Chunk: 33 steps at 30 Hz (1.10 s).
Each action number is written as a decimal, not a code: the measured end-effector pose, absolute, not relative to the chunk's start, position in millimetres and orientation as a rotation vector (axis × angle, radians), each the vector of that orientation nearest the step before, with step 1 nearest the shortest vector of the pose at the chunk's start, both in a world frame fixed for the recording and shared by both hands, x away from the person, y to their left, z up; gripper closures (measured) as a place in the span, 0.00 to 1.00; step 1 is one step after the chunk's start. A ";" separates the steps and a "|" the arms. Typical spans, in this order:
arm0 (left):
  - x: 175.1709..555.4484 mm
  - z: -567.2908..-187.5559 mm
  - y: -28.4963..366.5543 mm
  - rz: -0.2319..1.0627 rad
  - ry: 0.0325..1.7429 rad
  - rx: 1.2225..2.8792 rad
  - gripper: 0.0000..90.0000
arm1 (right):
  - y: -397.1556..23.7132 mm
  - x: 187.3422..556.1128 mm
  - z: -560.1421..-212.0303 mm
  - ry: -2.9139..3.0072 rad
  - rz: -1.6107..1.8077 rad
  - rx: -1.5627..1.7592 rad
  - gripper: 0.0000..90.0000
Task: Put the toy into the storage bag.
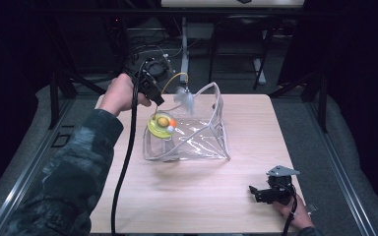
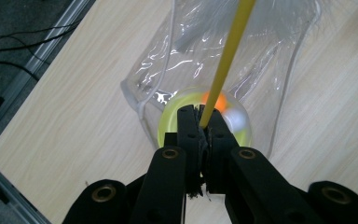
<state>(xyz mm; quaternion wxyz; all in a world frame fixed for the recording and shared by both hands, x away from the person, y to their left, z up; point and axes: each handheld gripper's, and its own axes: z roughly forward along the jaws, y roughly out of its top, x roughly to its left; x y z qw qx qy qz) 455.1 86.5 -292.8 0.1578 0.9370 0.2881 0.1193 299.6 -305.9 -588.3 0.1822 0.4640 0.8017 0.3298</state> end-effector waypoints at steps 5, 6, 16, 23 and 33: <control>458.2 -301.9 79.8 0.324 0.818 2.692 0.98 | -305.9 299.5 -588.3 2.263 0.931 1.310 0.00; 458.8 -303.9 79.2 0.317 0.818 2.691 0.97 | -305.8 299.5 -588.3 2.263 0.931 1.312 0.00; 466.5 -322.2 70.1 0.268 0.813 2.727 0.98 | -305.6 299.1 -588.2 2.263 0.930 1.318 0.00; 473.4 -339.5 63.9 0.239 0.829 2.727 0.98 | -305.2 298.8 -588.0 2.263 0.943 1.325 0.00; 480.3 -362.7 56.8 0.190 0.845 2.718 0.98 | -306.7 299.5 -587.9 2.267 0.926 1.295 0.00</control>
